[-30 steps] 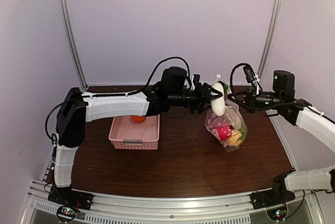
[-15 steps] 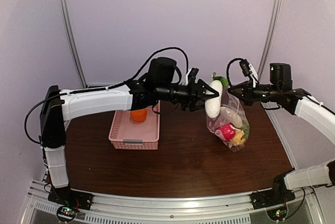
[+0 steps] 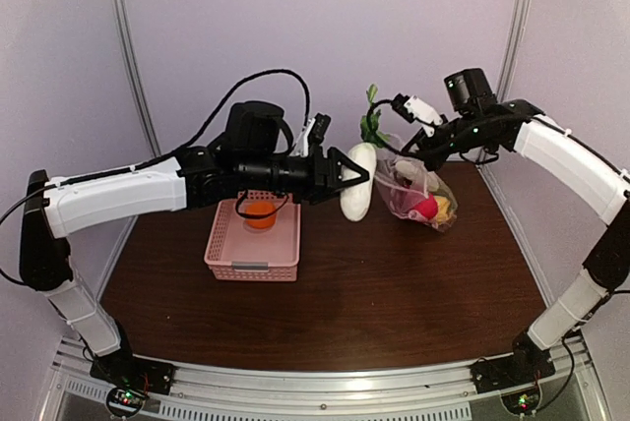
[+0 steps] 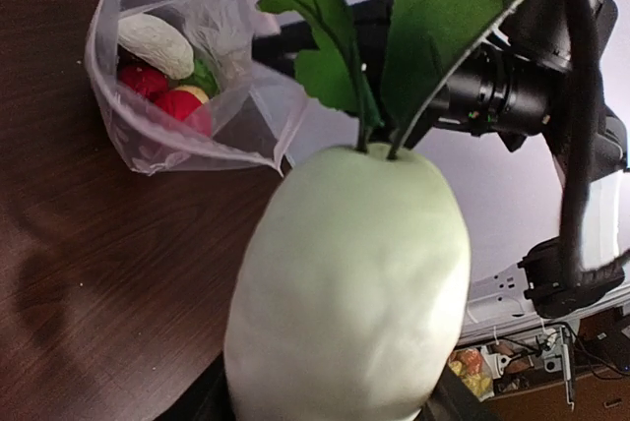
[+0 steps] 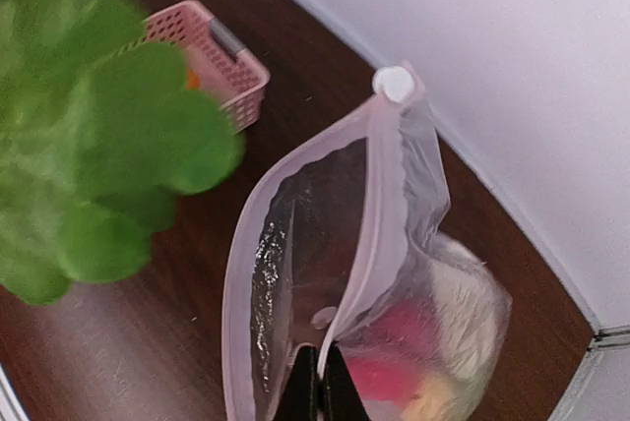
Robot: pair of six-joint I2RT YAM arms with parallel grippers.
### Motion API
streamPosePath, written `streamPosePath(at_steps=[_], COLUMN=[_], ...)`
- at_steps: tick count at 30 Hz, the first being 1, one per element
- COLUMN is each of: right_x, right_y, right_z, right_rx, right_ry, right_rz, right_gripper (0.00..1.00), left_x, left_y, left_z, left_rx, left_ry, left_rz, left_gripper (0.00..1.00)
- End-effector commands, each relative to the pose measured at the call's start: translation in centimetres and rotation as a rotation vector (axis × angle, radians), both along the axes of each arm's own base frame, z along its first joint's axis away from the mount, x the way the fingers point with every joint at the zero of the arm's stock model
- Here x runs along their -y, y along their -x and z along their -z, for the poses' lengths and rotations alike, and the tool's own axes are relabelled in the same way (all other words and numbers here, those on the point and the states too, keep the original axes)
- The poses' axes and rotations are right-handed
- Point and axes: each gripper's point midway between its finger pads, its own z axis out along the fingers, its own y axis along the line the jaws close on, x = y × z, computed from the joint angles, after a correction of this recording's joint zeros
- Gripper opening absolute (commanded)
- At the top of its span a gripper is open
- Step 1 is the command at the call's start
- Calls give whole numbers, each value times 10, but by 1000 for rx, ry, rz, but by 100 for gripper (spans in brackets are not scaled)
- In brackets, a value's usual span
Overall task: Place the food in the zip-top bag and seal the zipper
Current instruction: Adjust the zipper food storage bag at the center of the board, then place the fake vegetable in the zipper food storage bag.
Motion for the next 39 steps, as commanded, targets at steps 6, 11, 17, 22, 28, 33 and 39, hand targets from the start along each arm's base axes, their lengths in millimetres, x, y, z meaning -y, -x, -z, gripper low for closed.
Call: streamPosePath(at_steps=[6,11,17,22,28,33,39], right_x=[-22,-41,-50,-59,-60,-54,-61], right_y=[41,47,54,70,83,89,104], right_z=[78,75,72,75,64,54,56], right_rx=[-202,-261,-271,-298,-268,-222,-239], right_ry=[4,-108,-168,-189,-195,-198,-223], right_rz=[-14,-62,-105,-175,-200,-197,-252], right_gripper=[0,0,0,0,0,0,0], left_x=[-5,1,4,26,45,51,47], left_y=[8,30,39,32,14,2,-19], left_z=[54,83,104,99,99,113,99], left_rx=[-69,-191,-239,-258,-354,-418,-462], left_ry=[-116,-80,-73,-33,43,77,216], left_rz=[39,98,106,150,171,155,47], left_gripper=[11,9,9,9,9,7,7])
